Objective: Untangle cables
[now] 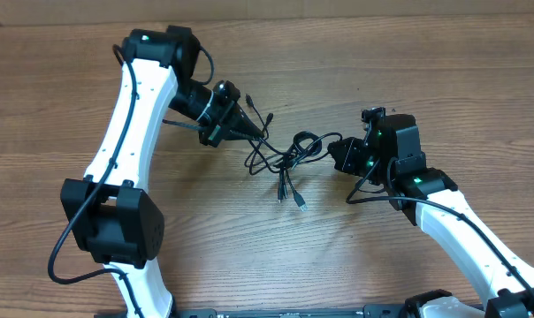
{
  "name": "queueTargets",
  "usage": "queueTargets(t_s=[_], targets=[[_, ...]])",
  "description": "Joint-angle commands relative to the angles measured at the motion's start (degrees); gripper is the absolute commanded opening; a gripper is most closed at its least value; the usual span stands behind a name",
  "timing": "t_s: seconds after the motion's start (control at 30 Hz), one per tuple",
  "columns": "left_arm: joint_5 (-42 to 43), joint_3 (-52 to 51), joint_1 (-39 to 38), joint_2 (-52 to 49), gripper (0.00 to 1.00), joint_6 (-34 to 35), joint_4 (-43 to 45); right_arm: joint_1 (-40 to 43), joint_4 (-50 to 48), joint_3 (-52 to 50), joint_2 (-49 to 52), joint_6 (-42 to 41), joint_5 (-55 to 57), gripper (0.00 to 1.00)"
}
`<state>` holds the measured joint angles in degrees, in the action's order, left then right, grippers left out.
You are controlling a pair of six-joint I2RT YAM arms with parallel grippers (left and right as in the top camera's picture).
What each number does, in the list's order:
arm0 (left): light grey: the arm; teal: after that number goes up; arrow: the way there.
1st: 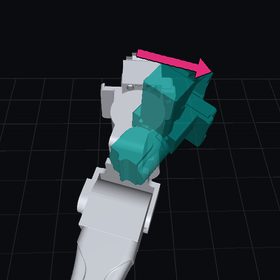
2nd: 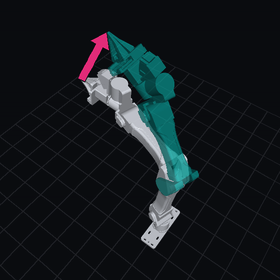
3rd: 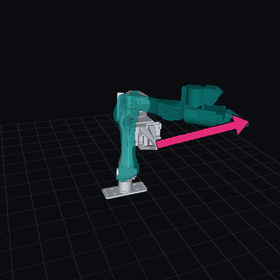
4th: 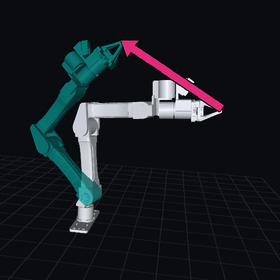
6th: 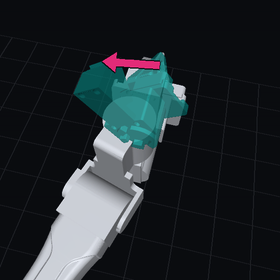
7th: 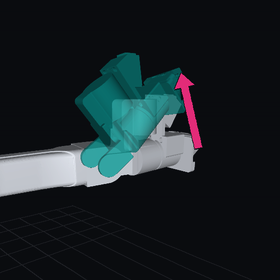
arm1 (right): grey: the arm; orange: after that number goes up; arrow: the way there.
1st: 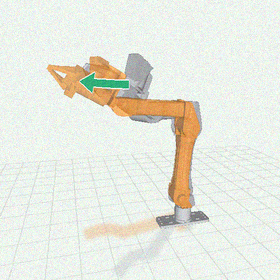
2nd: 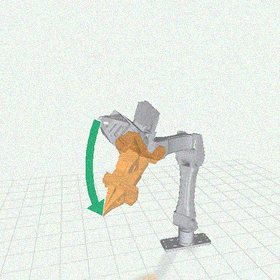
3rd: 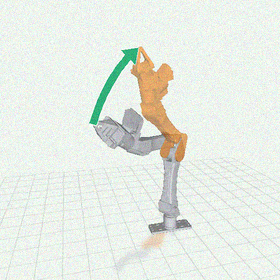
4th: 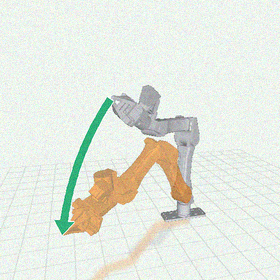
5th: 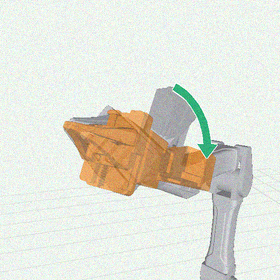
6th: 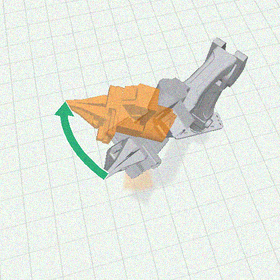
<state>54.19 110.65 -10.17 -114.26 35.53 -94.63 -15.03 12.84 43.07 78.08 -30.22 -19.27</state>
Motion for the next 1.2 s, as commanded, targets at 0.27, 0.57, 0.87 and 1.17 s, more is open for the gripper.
queueTargets(t_s=[0.27, 0.57, 0.87, 1.17], targets=[[-41.59, 1.05, -0.46, 0.07, 0.04, -1.25, 0.20, 0.33, -3.19, 0.07, 0.22, -7.54, 0.04, 0.04], [-41.86, 1.05, -0.46, 0.04, 0.04, -0.81, 0.79, 0.31, -2.49, 0.07, 0.26, -10.25, -1.33, 0.35], [-39.50, 1.05, -0.46, 0.04, 0.04, -0.85, 0.83, 0.31, 2.75, 0.07, 0.26, -10.23, -1.20, 0.94], [-48.13, 1.05, -0.52, 0.04, 0.38, -0.81, 0.87, 0.26, 5.84, 0.04, 0.26, -10.23, -1.25, 1.00]])
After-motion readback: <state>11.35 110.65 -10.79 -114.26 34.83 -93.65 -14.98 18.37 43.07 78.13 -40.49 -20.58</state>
